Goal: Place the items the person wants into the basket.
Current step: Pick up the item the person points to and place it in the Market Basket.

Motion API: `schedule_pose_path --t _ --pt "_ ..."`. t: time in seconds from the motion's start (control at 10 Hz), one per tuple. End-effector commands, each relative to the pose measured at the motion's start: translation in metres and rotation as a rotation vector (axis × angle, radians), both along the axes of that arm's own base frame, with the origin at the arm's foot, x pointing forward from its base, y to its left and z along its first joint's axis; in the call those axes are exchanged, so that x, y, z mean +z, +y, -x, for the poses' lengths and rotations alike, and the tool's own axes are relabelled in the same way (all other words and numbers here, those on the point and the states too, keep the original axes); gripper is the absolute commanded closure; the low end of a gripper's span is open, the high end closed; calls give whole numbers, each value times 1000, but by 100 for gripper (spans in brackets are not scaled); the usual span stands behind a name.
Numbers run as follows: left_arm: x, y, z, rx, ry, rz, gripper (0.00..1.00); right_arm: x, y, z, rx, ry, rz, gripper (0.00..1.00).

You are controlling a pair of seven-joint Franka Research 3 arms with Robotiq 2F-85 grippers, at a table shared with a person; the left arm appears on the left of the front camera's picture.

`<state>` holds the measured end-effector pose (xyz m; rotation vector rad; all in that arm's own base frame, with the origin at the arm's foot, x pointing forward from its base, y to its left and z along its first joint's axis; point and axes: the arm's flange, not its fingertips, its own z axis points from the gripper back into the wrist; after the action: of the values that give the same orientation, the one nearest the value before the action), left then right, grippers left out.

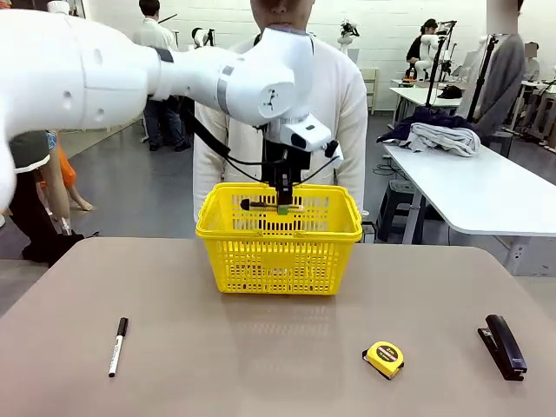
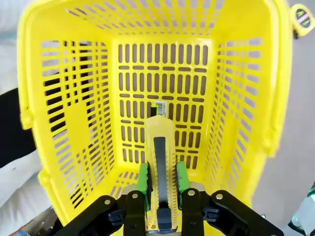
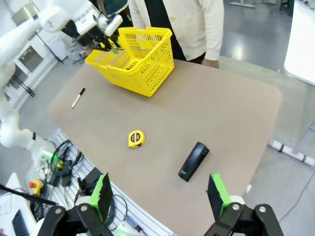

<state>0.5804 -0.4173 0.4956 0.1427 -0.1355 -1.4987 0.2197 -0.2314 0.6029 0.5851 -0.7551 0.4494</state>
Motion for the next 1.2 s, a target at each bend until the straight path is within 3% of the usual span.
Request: schedule_pose_path --t 0.0,0.9,1.0,1.1 --pt "-10 -6 -25 -14 11 -14 74 0 0 -1 12 -18 -16 0" --pt "-76 1 -72 32 83 8 74 0 0 -1 12 -18 -16 0" --pt "-77 0 -73 37 88 7 50 0 0 -1 12 -18 -16 0" --pt "-78 1 -73 41 92 8 14 0 0 -1 12 -18 -16 0"
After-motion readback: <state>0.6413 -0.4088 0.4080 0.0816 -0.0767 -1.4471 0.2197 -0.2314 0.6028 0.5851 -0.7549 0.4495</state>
